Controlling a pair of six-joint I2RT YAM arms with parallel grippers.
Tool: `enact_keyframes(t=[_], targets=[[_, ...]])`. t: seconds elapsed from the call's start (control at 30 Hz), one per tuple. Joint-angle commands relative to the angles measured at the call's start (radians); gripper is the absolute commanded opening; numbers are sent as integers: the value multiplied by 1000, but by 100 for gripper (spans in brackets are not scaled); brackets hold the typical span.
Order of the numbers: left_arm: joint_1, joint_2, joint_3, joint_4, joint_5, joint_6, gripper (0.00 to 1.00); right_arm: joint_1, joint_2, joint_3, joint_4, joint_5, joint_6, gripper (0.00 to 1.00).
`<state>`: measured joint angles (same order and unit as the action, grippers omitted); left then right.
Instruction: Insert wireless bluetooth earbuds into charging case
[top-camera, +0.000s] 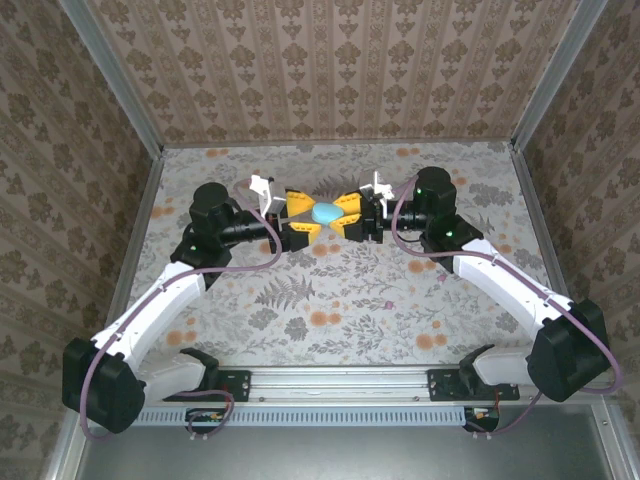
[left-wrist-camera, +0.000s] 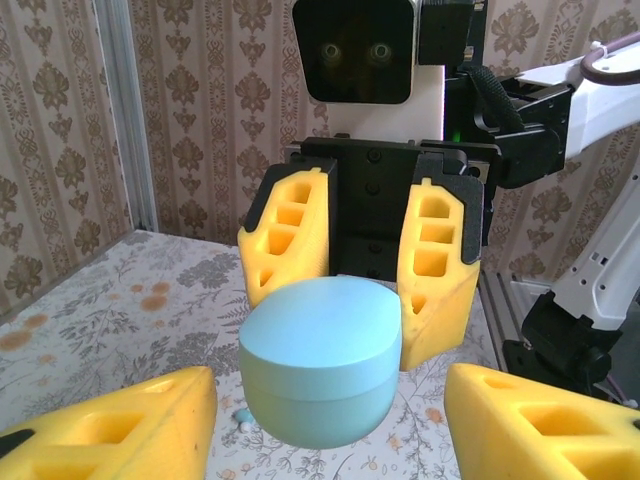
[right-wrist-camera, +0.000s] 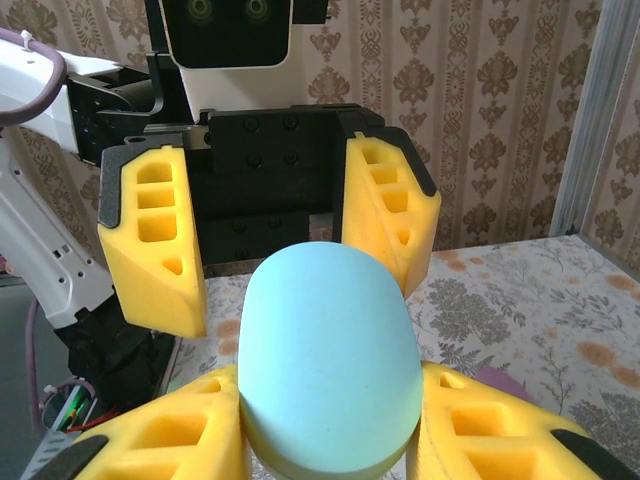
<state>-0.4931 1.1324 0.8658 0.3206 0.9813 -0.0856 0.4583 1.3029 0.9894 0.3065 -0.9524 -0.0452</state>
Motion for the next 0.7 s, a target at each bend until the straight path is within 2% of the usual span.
enact_keyframes(t=[0.0,0.2,0.37,0.67], targets=[[-10,7,34,22,31,-15,62,9,4,26,27,-31,2,33],[-19,15,42,3,33,-8,61,16,7,23,45,-30,8,33],[-20,22,54,-13,33,-5,55,17,9,22,54,-27,11,33],[-19,20,54,-36,20,13,59,17,-2,10,88,-14,22,33]])
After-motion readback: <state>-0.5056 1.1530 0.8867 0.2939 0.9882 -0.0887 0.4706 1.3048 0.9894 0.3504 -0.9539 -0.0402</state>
